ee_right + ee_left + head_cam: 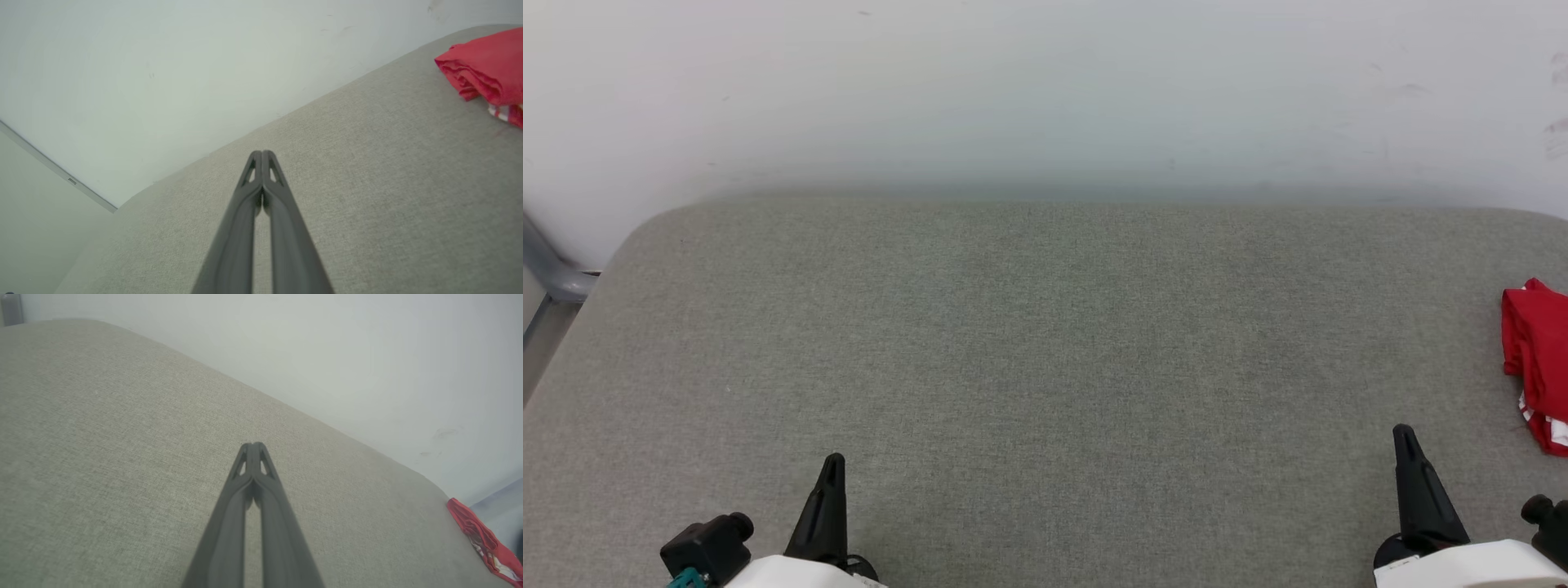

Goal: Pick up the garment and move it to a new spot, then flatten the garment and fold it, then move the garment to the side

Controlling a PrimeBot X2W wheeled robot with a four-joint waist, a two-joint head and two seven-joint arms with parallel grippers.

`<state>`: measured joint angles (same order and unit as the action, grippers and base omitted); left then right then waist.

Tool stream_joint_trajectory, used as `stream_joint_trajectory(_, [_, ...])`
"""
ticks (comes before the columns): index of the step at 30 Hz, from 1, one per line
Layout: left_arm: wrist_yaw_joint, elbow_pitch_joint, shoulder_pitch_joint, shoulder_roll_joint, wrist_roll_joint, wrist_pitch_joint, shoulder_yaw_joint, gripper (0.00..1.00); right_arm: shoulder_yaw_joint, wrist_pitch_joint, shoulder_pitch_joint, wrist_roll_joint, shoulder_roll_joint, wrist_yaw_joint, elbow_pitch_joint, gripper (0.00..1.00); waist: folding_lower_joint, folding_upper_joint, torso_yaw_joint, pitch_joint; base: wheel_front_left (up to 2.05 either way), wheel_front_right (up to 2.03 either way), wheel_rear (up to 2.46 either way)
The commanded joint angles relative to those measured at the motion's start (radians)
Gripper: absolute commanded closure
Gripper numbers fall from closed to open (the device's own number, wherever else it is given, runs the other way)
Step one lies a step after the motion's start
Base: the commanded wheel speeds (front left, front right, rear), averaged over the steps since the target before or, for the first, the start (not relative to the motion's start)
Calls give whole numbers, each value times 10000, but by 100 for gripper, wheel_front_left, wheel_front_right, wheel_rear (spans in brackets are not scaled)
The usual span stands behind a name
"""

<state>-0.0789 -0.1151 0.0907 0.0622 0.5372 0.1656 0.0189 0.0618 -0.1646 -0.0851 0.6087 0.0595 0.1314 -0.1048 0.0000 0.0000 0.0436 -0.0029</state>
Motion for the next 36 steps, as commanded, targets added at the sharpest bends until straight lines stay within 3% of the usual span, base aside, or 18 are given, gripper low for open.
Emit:
stream_joint_trajectory(1, [-53, 51, -320, 90, 544, -93, -76, 100, 8, 106, 322, 531, 97, -3, 47, 100, 0, 0, -9, 1, 0, 0, 0])
stream_joint_trajectory(36, [-273, -527, -1097, 148, 5317, -1156, -451, 100, 96, 1211, 1073, 4943, 135, -5, -591, 100, 0, 0, -156, 22, 0, 0, 0])
